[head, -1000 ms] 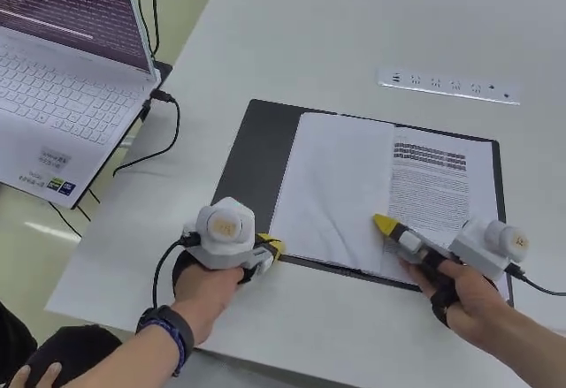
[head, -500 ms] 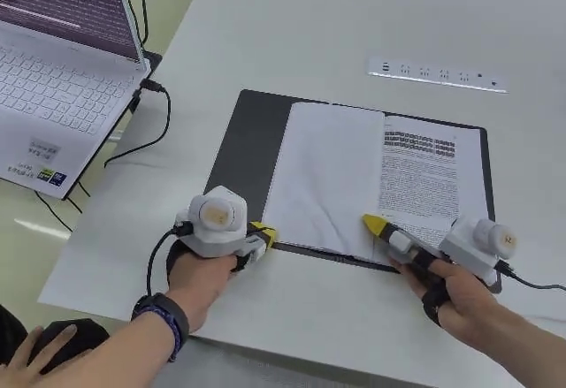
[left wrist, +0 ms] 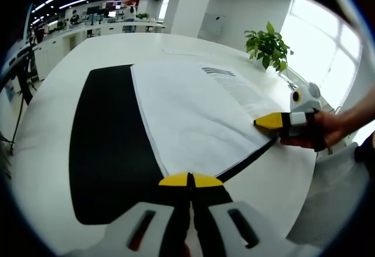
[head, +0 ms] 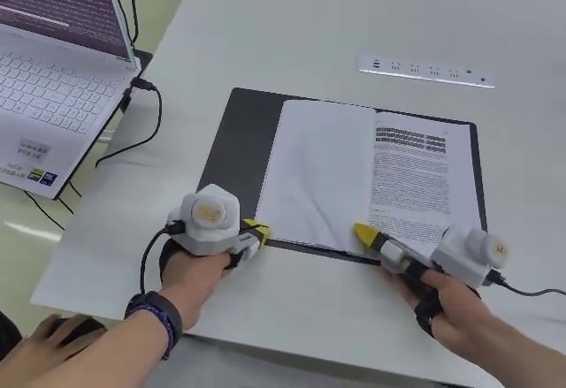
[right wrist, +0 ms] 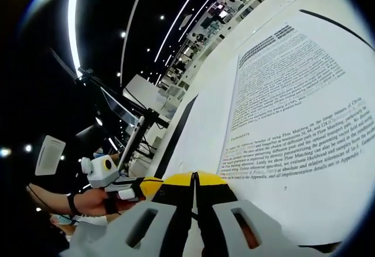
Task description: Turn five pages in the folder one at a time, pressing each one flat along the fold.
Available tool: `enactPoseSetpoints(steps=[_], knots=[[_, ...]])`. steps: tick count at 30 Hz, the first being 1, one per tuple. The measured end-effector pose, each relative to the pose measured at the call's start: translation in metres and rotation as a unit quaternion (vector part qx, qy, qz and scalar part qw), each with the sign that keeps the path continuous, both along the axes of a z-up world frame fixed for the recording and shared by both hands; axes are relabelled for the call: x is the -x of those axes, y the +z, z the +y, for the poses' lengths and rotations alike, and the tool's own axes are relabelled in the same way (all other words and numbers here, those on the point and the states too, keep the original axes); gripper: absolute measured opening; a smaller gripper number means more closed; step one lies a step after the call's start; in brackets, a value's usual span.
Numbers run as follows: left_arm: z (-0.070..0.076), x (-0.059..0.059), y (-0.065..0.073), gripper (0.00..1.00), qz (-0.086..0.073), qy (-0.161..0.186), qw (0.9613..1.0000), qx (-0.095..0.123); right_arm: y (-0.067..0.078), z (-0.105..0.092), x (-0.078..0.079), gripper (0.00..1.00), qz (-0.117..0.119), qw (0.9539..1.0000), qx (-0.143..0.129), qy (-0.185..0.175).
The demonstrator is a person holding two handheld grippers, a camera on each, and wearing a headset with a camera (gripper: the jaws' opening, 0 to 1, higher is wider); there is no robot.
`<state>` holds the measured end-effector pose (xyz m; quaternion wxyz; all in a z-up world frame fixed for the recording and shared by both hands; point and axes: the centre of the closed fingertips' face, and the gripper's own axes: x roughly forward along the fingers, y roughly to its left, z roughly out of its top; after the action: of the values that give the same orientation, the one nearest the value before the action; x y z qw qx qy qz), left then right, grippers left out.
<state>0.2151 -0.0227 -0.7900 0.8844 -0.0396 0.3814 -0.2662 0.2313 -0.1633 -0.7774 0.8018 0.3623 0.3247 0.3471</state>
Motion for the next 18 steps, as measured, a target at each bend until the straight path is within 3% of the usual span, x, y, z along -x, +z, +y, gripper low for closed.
enactPoseSetpoints(steps=[18], knots=[[0.0,0.0,0.001,0.0,-0.004,0.001,1.0,0.0,-0.001,-0.001,0.02,0.0,0.023,0.9997,-0.004,-0.007]])
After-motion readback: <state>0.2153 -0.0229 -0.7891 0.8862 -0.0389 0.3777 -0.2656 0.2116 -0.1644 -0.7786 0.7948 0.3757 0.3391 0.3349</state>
